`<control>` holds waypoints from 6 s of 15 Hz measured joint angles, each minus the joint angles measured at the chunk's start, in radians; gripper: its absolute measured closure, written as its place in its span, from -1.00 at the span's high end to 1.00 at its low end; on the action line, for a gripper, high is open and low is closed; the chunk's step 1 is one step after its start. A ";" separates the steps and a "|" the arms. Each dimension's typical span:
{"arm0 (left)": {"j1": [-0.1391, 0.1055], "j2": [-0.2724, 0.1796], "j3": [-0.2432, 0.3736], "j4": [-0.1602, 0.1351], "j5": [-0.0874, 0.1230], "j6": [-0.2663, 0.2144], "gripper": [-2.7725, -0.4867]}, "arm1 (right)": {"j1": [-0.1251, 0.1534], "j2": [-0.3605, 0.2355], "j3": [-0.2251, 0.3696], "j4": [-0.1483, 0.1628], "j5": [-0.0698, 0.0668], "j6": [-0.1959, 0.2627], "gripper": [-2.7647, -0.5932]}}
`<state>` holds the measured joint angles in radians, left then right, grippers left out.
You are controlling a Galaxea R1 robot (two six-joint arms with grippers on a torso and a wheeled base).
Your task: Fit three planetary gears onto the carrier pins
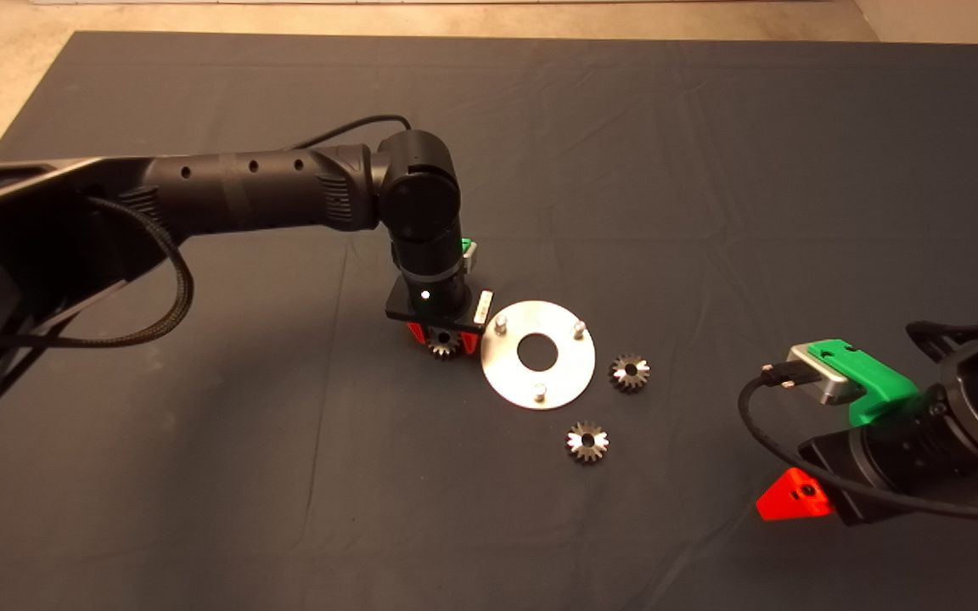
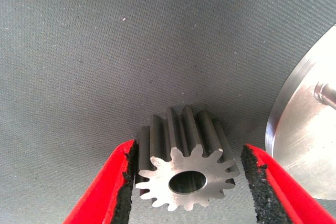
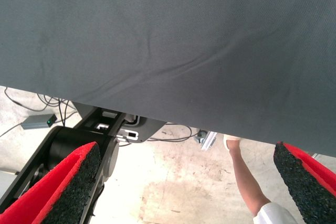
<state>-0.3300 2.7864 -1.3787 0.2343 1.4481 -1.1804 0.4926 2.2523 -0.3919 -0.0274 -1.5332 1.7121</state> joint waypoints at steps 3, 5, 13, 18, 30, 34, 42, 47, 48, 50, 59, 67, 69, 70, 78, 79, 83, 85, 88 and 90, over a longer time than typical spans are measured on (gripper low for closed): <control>0.000 0.000 0.000 0.000 0.000 0.000 -0.36 | 0.000 0.000 0.000 0.000 0.000 0.000 0.72; 0.000 -0.001 0.000 0.000 0.000 0.000 -0.45 | 0.000 0.000 0.000 0.000 0.000 0.000 0.72; 0.000 -0.005 0.000 -0.001 -0.003 0.001 -0.54 | -0.002 0.028 0.000 0.000 0.000 0.000 0.72; -0.002 -0.002 0.000 -0.002 0.017 -0.005 -0.61 | -0.002 0.033 0.000 0.000 0.000 0.000 0.72; -0.091 -0.019 0.006 -0.078 -0.002 -0.266 -0.63 | -0.002 0.034 0.000 0.000 0.000 0.000 0.72; -0.091 -0.010 0.013 -0.082 -0.021 -0.306 -0.64 | -0.002 0.034 0.000 0.000 0.000 0.000 0.72; -0.091 0.043 0.017 -0.085 -0.048 -0.349 -0.65 | -0.002 0.011 0.000 0.000 0.001 0.001 0.72; -0.092 0.046 0.017 -0.085 -0.052 -0.324 -0.65 | -0.002 -0.042 0.000 0.000 0.000 0.002 0.72; -0.092 0.051 0.017 -0.084 -0.052 -0.319 -0.65 | -0.002 -0.048 0.000 0.001 -0.001 0.003 0.72; -0.092 0.067 0.017 -0.085 -0.055 -0.304 -0.65 | -0.002 -0.050 0.000 0.001 0.000 0.003 0.72; -0.092 0.077 -0.106 -0.087 -0.054 -0.173 -0.65 | -0.002 -0.056 0.000 0.001 -0.001 0.003 0.72; -0.136 0.120 -0.113 -0.089 -0.056 -0.171 -0.65 | -0.002 -0.059 0.000 0.001 0.000 0.003 0.72; -0.177 0.124 -0.113 -0.089 -0.059 -0.172 -0.65 | -0.002 -0.059 0.000 0.001 -0.001 0.003 0.72; -0.177 0.124 -0.113 -0.089 -0.059 -0.172 -0.65 | -0.002 -0.059 0.000 0.001 0.000 0.003 0.72; -0.161 0.134 -0.112 -0.103 -0.052 -0.174 -0.65 | -0.002 -0.059 0.000 0.001 0.000 0.003 0.72; -0.161 0.134 -0.112 -0.111 -0.051 -0.174 -0.65 | -0.002 -0.059 0.000 0.001 -0.001 0.003 0.72; -0.161 0.134 -0.112 -0.117 -0.041 -0.174 -0.65 | -0.002 -0.058 0.000 0.001 0.000 0.003 0.72; -0.150 0.134 -0.112 -0.118 -0.030 -0.174 -0.65 | -0.002 -0.059 0.000 0.001 0.000 0.003 0.72; -0.119 0.134 -0.112 -0.120 -0.026 -0.174 -0.65 | -0.002 -0.058 0.000 0.001 -0.001 0.003 0.72; -0.120 0.134 -0.112 -0.120 -0.025 -0.172 -0.65 | -0.002 -0.058 0.000 0.001 0.000 0.003 0.72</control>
<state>-0.4498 2.9202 -1.4904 0.1138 1.4230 -1.3529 0.4902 2.1940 -0.3919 -0.0260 -1.5336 1.7149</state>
